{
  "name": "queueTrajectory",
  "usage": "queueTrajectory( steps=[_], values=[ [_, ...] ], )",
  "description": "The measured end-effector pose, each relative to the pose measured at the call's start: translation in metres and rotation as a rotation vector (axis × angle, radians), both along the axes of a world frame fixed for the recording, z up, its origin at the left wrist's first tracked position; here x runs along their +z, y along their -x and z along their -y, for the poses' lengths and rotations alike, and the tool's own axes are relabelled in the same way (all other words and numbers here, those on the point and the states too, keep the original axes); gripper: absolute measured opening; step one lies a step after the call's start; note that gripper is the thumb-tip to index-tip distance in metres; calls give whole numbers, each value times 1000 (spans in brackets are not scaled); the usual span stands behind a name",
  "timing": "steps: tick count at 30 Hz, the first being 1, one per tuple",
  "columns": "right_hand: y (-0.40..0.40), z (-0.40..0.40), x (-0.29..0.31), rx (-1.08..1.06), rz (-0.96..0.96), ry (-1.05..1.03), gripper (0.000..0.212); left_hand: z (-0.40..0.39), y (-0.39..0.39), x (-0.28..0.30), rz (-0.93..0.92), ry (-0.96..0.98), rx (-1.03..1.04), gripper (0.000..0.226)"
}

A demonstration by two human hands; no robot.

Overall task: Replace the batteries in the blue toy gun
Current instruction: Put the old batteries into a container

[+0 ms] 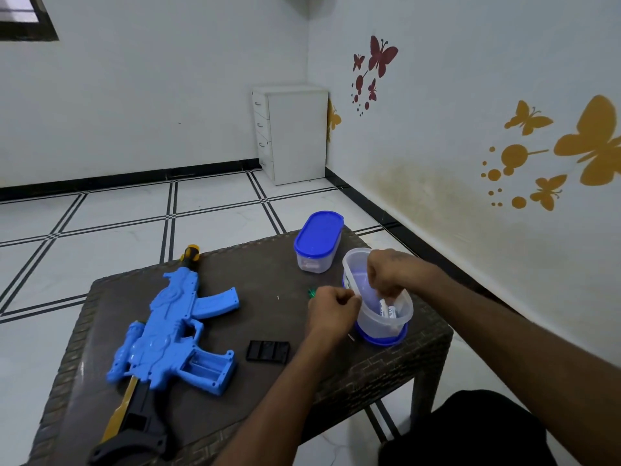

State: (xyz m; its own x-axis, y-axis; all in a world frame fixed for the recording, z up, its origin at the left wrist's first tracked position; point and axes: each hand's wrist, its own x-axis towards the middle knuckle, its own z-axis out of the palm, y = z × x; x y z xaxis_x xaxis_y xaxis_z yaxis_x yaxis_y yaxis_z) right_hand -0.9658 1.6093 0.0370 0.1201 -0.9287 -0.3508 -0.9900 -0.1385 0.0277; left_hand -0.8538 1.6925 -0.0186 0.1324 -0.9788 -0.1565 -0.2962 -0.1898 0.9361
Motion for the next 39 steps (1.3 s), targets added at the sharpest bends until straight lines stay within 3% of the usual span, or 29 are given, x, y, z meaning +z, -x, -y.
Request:
queueTrajectory(
  steps=[7, 13, 18, 29, 35, 39],
  values=[
    [1, 0, 1, -40, -56, -48, 42, 3, -1, -2, -49, -41, -50, 16],
    [-8, -15, 3, 59, -130, -60, 43, 2, -9, -8, -53, -59, -110, 23],
    [-8, -16, -2, 45, -79, -101, 46, 1, -7, -13, -65, -48, -117, 28],
    [-5, -17, -6, 19, 61, -128, 28, -4, -9, -14, -61, -17, -110, 28],
    [-4, -18, -10, 59, 53, -58, 44, -4, -10, -15, -39, -2, -121, 25],
    [2, -15, -14, 57, 136, -29, 42, -4, -12, -14, -36, 1, -110, 23]
  ],
)
